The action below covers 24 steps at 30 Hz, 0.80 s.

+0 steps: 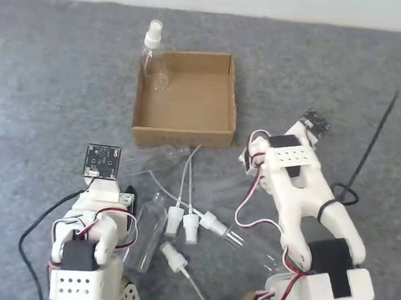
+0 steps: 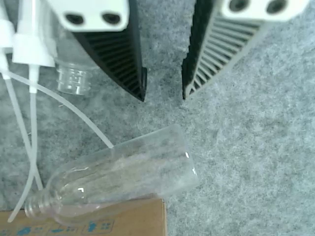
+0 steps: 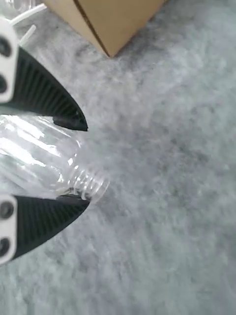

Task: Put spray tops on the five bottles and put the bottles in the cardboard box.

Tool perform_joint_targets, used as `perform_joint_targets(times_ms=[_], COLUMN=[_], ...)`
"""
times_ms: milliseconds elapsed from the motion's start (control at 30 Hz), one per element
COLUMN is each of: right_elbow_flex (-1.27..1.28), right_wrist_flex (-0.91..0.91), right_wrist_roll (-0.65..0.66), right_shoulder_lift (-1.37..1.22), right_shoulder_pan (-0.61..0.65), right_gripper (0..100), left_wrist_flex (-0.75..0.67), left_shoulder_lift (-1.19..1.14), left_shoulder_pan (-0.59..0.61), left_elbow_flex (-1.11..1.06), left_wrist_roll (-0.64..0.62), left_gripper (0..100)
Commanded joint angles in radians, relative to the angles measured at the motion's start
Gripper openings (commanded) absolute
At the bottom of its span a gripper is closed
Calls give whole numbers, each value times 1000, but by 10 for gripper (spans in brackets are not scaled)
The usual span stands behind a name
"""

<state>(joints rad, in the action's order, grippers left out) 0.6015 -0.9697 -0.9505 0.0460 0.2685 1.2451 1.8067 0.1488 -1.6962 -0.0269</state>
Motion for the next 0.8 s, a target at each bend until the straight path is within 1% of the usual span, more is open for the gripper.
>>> perform_joint_targets(times_ms=[0, 100, 300, 467, 600, 767], right_elbow_flex=[-43, -38, -40, -44, -44, -44], right_wrist_flex=[-45, -50, -47, -44, 15, 79], right_wrist_roll=[104, 181, 262, 399, 519, 585], right_shoulder_lift=[133, 173, 179, 183, 183, 183], right_shoulder_pan=[-62, -113, -171, -214, -248, -243], right_gripper=[70, 70, 69, 69, 69, 69], left_wrist_flex=[-32, -32, -32, -32, -32, -32], left_shoulder_lift=[14, 14, 14, 14, 14, 14], left_shoulder_pan=[6, 6, 6, 6, 6, 6], left_elbow_flex=[12, 12, 12, 12, 12, 12], left_wrist_roll=[8, 8, 8, 8, 8, 8], left_gripper=[108, 108, 108, 108, 108, 108])
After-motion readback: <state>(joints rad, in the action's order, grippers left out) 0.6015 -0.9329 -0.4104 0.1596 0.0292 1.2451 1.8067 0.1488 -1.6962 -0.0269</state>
